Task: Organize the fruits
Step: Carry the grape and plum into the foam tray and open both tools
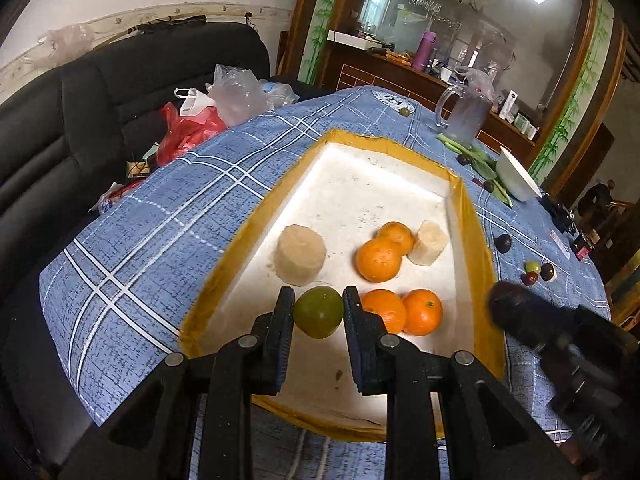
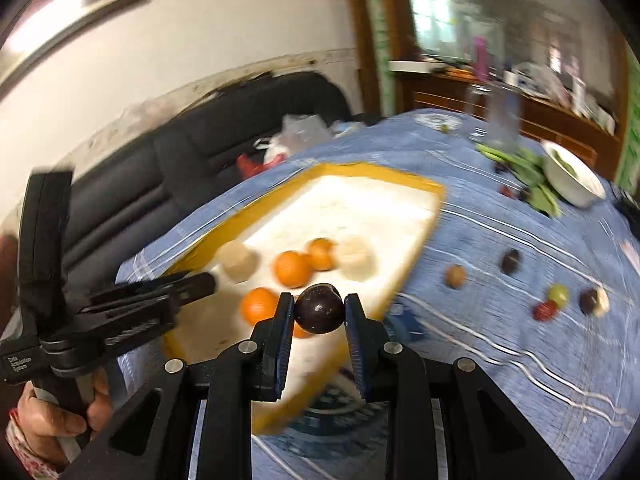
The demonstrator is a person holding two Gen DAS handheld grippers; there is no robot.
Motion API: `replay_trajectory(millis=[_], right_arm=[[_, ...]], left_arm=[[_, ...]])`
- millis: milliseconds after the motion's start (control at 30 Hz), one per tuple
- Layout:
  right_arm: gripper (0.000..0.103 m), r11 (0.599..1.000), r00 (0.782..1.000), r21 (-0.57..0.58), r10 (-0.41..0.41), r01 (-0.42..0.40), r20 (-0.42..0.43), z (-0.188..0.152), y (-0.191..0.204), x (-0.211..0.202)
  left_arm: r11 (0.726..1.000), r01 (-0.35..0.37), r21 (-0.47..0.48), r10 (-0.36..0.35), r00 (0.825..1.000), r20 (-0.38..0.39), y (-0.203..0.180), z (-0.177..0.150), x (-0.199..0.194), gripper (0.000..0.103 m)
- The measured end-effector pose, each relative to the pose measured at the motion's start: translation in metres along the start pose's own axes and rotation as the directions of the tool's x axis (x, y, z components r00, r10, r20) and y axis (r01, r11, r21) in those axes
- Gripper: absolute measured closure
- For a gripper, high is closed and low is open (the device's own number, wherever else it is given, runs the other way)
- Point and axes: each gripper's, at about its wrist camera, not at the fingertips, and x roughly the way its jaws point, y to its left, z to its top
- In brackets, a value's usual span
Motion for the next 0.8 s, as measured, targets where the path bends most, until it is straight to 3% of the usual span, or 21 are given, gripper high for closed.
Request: replay_trajectory(millis=[233,300,400,533,767,800], right_arm=[[0.074,0.999,0.997,-0.047,0.009,-0.013,-0.076,-0.010,0.030,0.035],[0.074,0.998,0.996,-0.058,0.002,-0.007,-0.086,-0.012,0.033,0.040],[0.073,0.997,0.996,-0.074,-0.011,0.005,-0.089,-0.014,0.039,0.042],[0.048,0.998,0.997,-0.065,-0.022,0.017,-0.073,-0.015,0.037,0.041],[0.048,0.999,0.999,-0.028,-0.030,0.029,-0.037,-0.015,0.034,0.020],[0.044,0.999,0.999,-0.017,-0.039,0.039,-0.020,-0.015,0.033,0.013]], left_arm=[[0.999,0.003,-0.036,-0.003,1.000,-0.005,0.012,0.002,0.000,0.078],[0.999,0.011,-0.053,-0.011,1.000,0.005,0.016,0.004,-0.003,0.061],[0.997,0.014,-0.075,-0.011,0.999,0.039,0.021,0.007,-0.012,0.050],[0.995,0.026,-0.094,-0.021,0.999,0.046,0.026,0.008,-0.016,0.044],[0.993,0.014,-0.116,-0.009,0.999,0.048,0.024,0.011,-0.026,0.043],[0.994,0.012,-0.111,-0.005,0.998,0.069,0.022,0.013,-0.032,0.036]])
